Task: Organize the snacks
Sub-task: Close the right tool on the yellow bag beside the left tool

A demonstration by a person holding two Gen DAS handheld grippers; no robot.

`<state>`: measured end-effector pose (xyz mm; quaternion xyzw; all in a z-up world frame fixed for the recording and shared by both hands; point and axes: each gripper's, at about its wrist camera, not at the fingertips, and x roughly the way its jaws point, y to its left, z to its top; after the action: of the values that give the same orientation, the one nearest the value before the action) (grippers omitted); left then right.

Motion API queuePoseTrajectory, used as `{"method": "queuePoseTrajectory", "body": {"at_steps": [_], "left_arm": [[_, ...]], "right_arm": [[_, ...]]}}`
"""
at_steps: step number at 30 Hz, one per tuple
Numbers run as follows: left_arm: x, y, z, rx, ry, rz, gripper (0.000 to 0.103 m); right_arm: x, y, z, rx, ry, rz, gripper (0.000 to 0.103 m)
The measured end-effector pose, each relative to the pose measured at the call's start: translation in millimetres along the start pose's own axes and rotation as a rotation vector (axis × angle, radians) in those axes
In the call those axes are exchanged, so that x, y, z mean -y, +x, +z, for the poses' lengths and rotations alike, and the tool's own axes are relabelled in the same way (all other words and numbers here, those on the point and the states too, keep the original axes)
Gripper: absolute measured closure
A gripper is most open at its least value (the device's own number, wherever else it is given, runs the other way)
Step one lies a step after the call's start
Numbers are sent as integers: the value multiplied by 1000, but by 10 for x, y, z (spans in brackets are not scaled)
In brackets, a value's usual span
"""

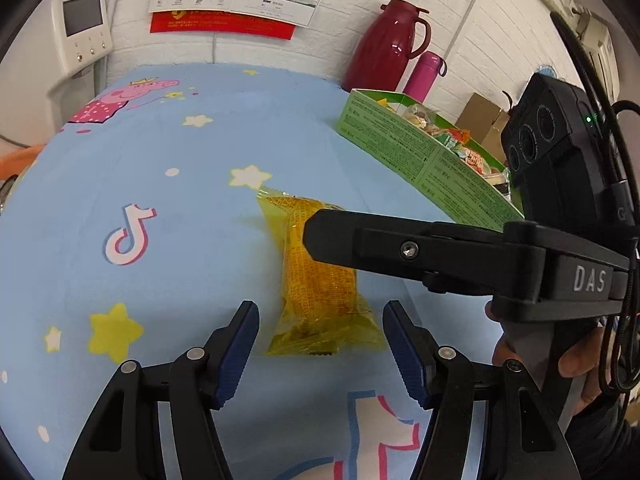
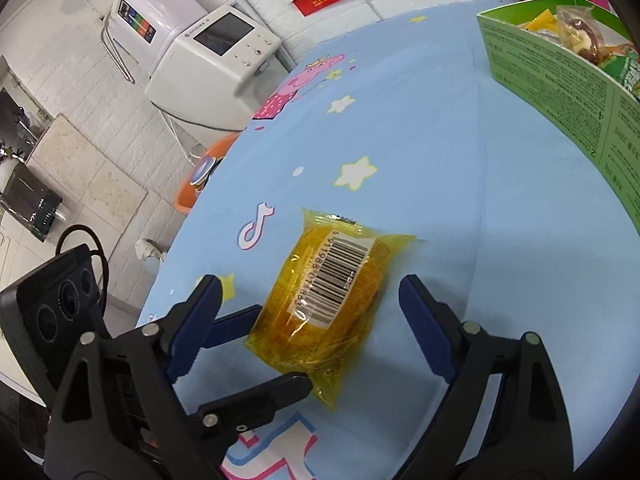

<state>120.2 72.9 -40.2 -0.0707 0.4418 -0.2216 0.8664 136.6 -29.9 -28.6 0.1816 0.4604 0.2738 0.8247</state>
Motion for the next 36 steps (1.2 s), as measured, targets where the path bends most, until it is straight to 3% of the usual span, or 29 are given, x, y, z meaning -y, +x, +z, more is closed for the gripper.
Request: {"method": "queuePoseTrajectory", "body": {"at_steps": [6,9,13,17,24,28,29,30,31,32,36], "left_arm": [[-135,2,-30,-3,-44,-17,37],[-186,-25,4,13,-36,52,37],[-487,-106,51,40,-120,132,37],[-741,-221,-8,41,-246,27,37],[-776,-136,135,47,-274,-133,37],[-892,23,267,10,-335,-214,37],[-891,62,275,-1,-336,-214,39],[-878,92,293,-2,-323,-219,40],[-852,118,317,-10,-307,-214,52],[-833,143,324,-25,-302,-232,60],[-729,99,340,-26,-300,-222,62]], "right_arm": [[32,69,164,-7,-6,-49,13],[25,124,204,-31,-52,-113,25],[142,11,112,-33,-40,-74,26],[230,-110,248,10,-37,-79,26],[331,-75,291,-27,23,15,26],[439,31,253,-60,79,66,26],[450,74,246,-66,87,76,30],[436,100,250,-58,82,85,48],[427,156,243,-83,85,90,57],[429,176,234,-81,100,112,58],[331,66,214,-41,61,75,59]]}}
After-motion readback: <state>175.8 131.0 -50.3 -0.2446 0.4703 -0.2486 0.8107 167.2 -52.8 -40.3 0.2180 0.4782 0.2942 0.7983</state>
